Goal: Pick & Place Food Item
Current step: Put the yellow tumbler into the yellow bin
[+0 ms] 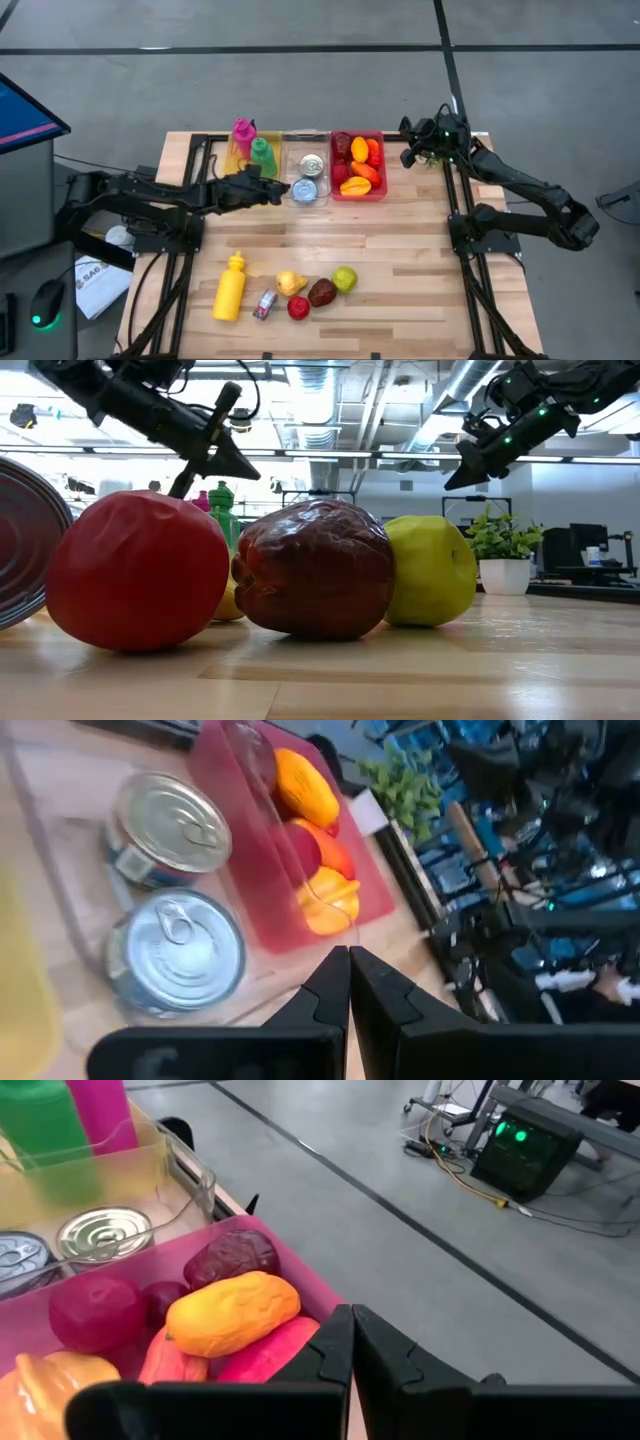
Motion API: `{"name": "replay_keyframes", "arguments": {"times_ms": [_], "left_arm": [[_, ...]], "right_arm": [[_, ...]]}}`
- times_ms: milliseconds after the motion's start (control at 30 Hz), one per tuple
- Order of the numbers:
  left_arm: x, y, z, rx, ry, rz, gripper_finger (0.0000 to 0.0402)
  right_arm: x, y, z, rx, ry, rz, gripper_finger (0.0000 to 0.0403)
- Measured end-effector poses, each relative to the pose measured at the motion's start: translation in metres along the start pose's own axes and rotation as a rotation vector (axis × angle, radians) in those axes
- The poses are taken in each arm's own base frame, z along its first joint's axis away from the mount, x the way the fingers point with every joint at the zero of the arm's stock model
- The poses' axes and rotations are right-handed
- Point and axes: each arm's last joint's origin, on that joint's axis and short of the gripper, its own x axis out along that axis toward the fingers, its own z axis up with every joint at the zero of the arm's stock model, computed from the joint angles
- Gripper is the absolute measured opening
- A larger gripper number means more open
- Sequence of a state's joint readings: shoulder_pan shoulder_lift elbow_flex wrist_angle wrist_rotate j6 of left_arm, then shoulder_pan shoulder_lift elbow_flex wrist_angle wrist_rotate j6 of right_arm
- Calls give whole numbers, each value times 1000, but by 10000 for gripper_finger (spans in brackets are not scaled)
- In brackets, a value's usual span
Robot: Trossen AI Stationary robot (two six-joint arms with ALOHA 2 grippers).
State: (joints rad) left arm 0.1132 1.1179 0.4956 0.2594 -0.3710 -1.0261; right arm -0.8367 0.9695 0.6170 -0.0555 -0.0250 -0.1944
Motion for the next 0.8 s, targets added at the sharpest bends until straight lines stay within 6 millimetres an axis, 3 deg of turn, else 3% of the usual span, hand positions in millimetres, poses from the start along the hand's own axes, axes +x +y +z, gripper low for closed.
{"name": "replay_keyframes", "arguments": {"times_ms": [333, 800], "left_arm": [[2, -32, 2, 116, 186, 175, 0], [-5, -14, 30, 132, 280, 441, 0]], "right_arm": [[0, -10, -2, 20, 9, -44, 3], [-2, -21, -2, 42, -9, -98, 3]]}}
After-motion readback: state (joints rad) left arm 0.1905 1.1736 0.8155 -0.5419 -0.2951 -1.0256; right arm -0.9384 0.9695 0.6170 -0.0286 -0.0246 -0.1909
